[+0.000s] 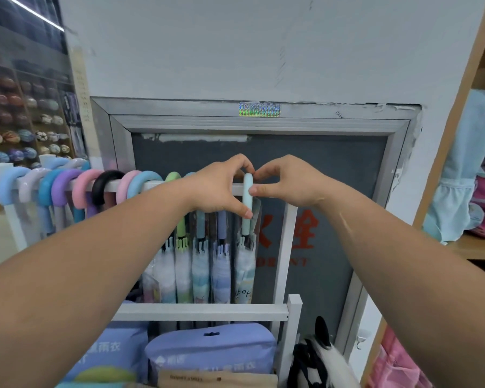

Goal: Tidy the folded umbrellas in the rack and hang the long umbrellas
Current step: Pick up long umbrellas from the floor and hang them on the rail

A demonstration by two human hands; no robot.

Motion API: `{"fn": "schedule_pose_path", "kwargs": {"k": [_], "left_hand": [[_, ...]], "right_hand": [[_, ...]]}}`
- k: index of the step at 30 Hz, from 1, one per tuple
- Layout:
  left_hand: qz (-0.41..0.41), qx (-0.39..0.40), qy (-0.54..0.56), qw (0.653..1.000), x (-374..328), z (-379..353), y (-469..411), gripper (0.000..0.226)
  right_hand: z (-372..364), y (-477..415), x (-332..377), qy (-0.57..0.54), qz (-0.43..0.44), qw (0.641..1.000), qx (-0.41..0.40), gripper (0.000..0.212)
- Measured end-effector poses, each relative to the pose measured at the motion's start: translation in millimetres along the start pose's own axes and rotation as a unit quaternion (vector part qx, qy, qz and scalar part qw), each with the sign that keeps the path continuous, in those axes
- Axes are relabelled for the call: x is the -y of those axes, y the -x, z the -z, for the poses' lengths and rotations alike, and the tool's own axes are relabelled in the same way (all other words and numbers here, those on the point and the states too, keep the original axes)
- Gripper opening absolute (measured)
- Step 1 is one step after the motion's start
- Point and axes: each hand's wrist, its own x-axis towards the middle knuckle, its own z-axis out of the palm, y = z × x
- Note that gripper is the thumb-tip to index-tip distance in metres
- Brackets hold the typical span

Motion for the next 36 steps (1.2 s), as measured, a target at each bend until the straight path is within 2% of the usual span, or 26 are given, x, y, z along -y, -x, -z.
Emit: {"fn": "schedule_pose_path", "kwargs": {"k": [3,5,7,9,12,16,20,24,28,33,36], "left_hand": [[0.002,-0.010,-0.050,0.999,2,0,1,0.077],[-0.003,-0.006,-0.074,0.997,5,1,2,0.081],[-0.016,-0.003,-0.131,0.991,6,6,6,0.090],[-0.033,-0.021,-0.226,0.973,6,14,11,0.101],[-0.021,-0.033,-0.309,0.950,12,29,17,0.108],[0.027,0.007,-0.247,0.969,27,37,24,0.108],[0.022,-0.009,-0.175,0.984,34,35,27,0.113],[0.013,-0.018,-0.157,0.987,39,34,26,0.099],[0.012,-0.018,-0.154,0.988,46,36,26,0.096],[0.014,-0.016,-0.157,0.987,50,39,29,0.103],[0.011,-0.015,-0.168,0.986,51,38,32,0.105]], "right_hand": [[-6,-1,1,0.116,-0.012,0.993,-0.009,0.056],[-6,0,5,0.147,-0.009,0.989,0.004,0.058],[-7,1,10,0.181,-0.003,0.983,0.024,0.068],[-6,-1,16,0.235,0.008,0.972,0.025,0.078],[-3,-8,25,0.244,0.010,0.969,0.039,0.078],[-1,-17,28,0.211,-0.002,0.975,0.072,0.074],[-3,-19,31,0.213,0.021,0.974,0.074,0.075],[-12,-25,33,0.137,0.038,0.986,0.089,0.076],[-21,-27,36,0.076,0.046,0.992,0.091,0.071],[-31,-25,36,0.034,0.035,0.996,0.075,0.065],[-34,-19,38,0.050,0.028,0.996,0.064,0.067]]}}
